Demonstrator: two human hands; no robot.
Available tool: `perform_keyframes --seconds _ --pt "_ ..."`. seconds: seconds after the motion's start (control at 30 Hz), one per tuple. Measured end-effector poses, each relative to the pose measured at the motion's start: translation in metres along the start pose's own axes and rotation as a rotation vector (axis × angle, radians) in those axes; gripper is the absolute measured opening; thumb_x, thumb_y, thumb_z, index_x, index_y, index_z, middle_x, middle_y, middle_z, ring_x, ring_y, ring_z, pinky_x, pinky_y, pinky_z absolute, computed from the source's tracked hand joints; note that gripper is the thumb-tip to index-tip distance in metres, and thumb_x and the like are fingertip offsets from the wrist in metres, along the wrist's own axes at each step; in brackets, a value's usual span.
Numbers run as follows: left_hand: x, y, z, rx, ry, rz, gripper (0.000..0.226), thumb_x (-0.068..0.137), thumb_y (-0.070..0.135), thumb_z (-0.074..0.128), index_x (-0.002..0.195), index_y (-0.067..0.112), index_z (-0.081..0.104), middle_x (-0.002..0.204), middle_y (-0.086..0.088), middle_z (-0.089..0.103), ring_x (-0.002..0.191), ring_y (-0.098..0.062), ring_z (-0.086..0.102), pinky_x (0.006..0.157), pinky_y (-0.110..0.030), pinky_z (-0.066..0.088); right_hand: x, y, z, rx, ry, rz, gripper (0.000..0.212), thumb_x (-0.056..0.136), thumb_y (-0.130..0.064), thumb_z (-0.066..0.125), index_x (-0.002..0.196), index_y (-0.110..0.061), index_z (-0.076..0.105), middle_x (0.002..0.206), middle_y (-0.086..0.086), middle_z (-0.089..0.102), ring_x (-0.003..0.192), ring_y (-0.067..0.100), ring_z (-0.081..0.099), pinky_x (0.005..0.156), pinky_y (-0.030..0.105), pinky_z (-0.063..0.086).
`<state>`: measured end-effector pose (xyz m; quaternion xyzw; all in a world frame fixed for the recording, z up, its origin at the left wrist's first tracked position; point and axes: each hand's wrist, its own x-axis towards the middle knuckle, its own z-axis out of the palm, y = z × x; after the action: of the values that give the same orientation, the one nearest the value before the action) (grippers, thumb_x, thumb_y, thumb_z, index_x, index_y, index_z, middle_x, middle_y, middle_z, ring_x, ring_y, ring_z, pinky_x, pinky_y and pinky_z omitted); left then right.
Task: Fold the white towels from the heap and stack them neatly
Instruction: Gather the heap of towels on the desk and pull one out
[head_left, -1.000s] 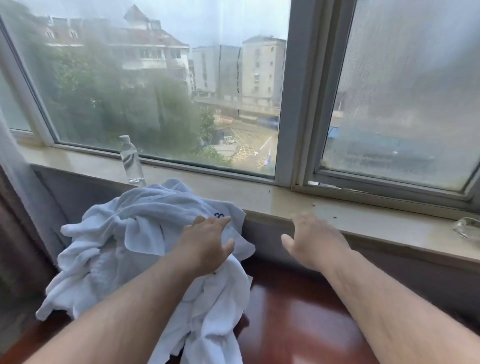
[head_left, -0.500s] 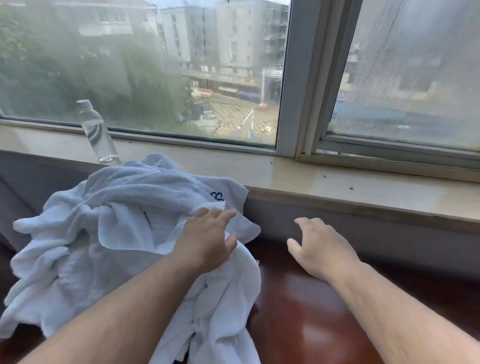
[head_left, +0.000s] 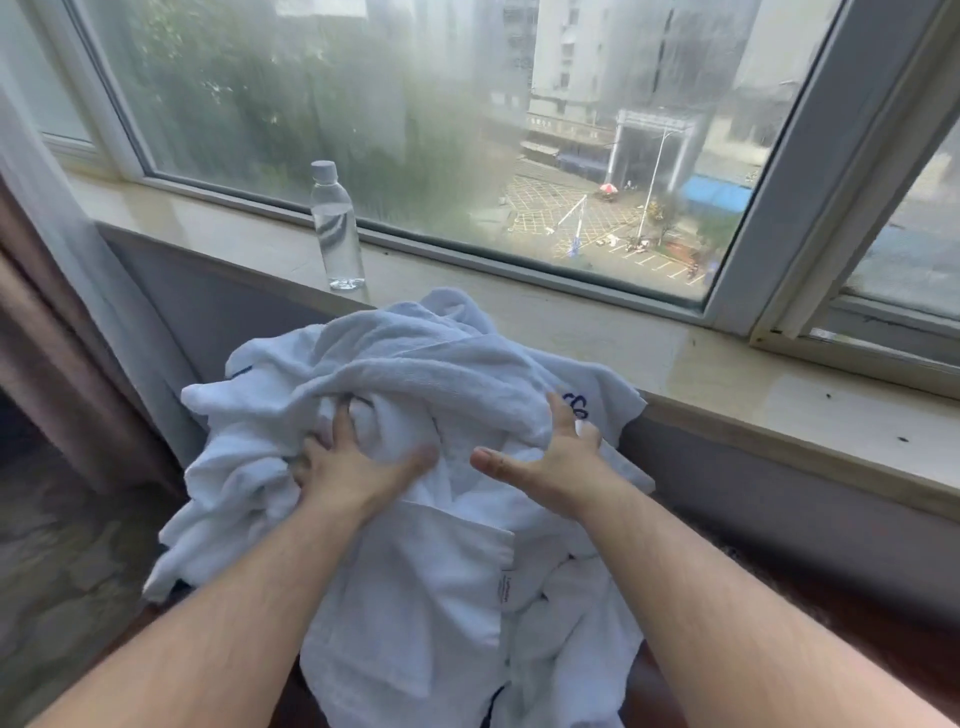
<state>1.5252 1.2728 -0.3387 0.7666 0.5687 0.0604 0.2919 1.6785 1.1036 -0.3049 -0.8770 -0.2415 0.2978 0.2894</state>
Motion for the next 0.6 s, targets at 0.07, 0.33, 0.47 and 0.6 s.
perform_keyframes --seconds 0.07,0.33,0.47,0.6 --pt "0.006 -0.002 0.012 -0.046 0.007 -0.007 0.129 0.057 0.084 0.067 0.154 0.035 -0.001 0.156 -0.020 0.018 0.142 -0.041 0.019 0.114 -0.052 0.023 0.012 -0.004 0.014 -0.059 0.010 0.068 0.135 0.054 -0.078 0.079 0.151 -0.053 -0.010 0.161 0.008 -0.002 0.145 0.038 0.024 0.112 0.050 0.038" --pt "0.009 0.010 0.025 -0.364 0.130 0.077 0.057 0.074 0.033 0.073 0.118 0.027 0.038 0.112 -0.014 0.060 0.097 -0.036 0.059 0.078 -0.035 0.046 0.017 -0.006 0.015 -0.090 0.130 0.038 0.084 0.078 -0.040 0.069 0.149 -0.039 0.025 0.124 0.012 0.051 0.095 0.028 0.056 0.073 0.033 0.047" --pt "-0.014 0.000 0.017 -0.492 0.136 0.123 0.051 0.070 0.031 0.073 0.110 0.033 0.042 0.099 -0.006 0.065 0.089 -0.032 0.062 0.078 -0.038 0.051 -0.012 0.006 -0.001 -0.136 0.162 -0.048 0.069 0.083 -0.027 0.061 0.145 -0.040 0.033 0.103 0.003 0.061 0.085 0.021 0.057 0.063 0.030 0.043" --pt "-0.060 0.015 0.011 -0.675 0.126 0.143 0.047 0.055 0.041 0.068 0.098 0.033 0.048 0.086 0.009 0.065 0.082 -0.020 0.064 0.071 -0.033 0.047 -0.051 0.024 -0.029 -0.073 0.199 -0.136 0.033 0.080 -0.030 0.057 0.108 -0.044 0.047 0.083 -0.009 0.060 0.072 0.006 0.054 0.055 0.025 0.042"
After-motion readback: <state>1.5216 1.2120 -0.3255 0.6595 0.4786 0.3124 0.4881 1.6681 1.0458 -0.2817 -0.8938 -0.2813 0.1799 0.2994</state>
